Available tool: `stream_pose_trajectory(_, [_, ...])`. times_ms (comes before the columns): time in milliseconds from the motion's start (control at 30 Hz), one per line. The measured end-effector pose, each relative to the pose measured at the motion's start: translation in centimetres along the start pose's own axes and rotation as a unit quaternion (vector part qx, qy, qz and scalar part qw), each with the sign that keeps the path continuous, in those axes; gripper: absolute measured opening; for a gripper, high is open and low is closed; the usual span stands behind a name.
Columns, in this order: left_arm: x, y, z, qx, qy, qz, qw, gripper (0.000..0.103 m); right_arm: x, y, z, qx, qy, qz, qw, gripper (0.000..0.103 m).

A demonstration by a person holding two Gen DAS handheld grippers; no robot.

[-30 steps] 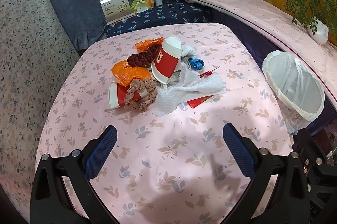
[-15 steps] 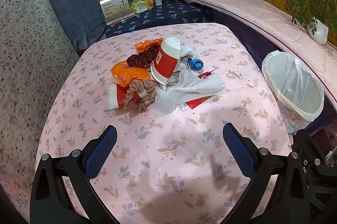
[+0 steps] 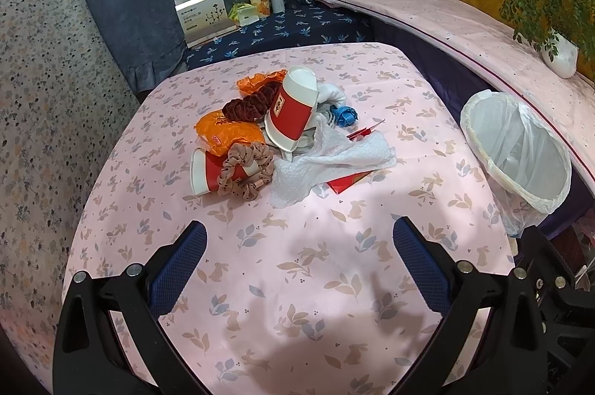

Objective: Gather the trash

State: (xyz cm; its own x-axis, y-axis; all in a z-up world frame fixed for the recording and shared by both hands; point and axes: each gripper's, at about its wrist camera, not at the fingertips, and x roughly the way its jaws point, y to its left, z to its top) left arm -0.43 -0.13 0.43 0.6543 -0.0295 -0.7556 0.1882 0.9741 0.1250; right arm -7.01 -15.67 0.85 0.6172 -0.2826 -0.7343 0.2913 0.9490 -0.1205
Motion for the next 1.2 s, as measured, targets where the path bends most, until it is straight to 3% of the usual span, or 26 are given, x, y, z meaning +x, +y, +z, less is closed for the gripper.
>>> stream_pose_trajectory(433, [0.6,0.7,0.4,-0.011,-0.006,-0.010,0.9999,0.095,0.8,0.1,0.4,0.012,-0.004,-0.010,1.000,0.096])
stream_pose_trajectory(833, [4.2,5.6,1.4,-0.048,0.001,0.000,0.9989,0.096,2.8,2.5,2.6,0.030,-0.018,-0.005,0.999,0.096])
stream_pose_trajectory(1067, [7.5,8.9,1.8,-0.069,0.019,-0.011,0.9974,0.095,5.2,5.0,3.9,0.027,-0.019,0.023,0.999,0.096])
stream_pose_trajectory(1200, [9.2,9.8,1.9,-0.072,0.030,-0.021,0.9967,0.087,7.1,6.5,4.3,0.026,-0.007,0.043,0.999,0.096])
